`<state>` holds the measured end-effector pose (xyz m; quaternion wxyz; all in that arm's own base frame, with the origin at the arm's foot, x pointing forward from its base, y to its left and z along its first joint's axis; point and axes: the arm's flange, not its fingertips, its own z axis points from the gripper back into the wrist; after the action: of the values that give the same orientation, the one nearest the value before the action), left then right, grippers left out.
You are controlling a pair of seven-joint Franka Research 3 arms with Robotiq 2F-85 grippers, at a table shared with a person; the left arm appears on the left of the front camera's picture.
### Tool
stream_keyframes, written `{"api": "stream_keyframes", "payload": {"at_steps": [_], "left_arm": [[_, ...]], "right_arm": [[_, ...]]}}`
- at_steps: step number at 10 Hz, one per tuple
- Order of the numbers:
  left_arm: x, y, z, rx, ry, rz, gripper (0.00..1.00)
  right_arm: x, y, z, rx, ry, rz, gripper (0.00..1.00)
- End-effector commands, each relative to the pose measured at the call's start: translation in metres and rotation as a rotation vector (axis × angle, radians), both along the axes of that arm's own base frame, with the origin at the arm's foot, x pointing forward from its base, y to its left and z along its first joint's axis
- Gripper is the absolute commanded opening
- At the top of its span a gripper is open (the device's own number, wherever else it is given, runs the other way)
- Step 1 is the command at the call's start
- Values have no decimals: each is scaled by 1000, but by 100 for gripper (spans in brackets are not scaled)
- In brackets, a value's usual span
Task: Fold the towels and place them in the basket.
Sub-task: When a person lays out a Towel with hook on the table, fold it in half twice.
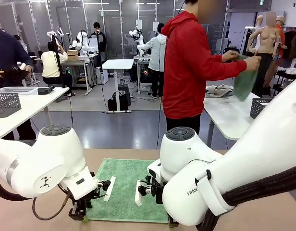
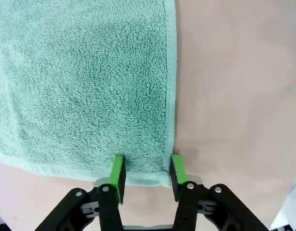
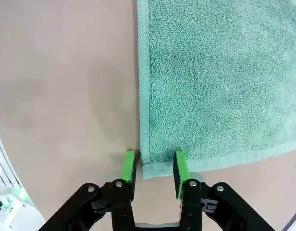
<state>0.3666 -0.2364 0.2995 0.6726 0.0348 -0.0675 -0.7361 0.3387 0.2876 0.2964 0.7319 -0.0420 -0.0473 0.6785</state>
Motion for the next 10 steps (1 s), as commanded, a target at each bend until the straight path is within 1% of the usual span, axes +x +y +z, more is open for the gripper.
{"api": "stream_keyframes", "payload": {"at_steps": [1,2,3,4,5,6,7,10], "left_arm": [[-3,0,-5,12,-30,11,60],[-3,0,-5,17,-36,6,36],[-3,0,-4,21,-33,5,29],[-3,0,-4,21,-30,1,16],[-4,0,-4,22,-27,-4,9],[-4,0,-5,24,-21,-11,0],[-5,0,-5,28,-17,-15,0],[-6,-1,-6,18,-9,-37,0]], "right_arm": [[0,2,-4,-4,-27,-18,41],[0,2,-4,-3,-27,-16,41],[1,2,-4,-2,-21,-17,21],[0,2,-4,-1,-19,-17,21],[0,2,-4,0,-17,-19,1],[0,2,-5,-3,-17,-22,19],[0,1,-5,-5,-17,-23,0],[-2,1,-6,0,-14,-10,0]]}}
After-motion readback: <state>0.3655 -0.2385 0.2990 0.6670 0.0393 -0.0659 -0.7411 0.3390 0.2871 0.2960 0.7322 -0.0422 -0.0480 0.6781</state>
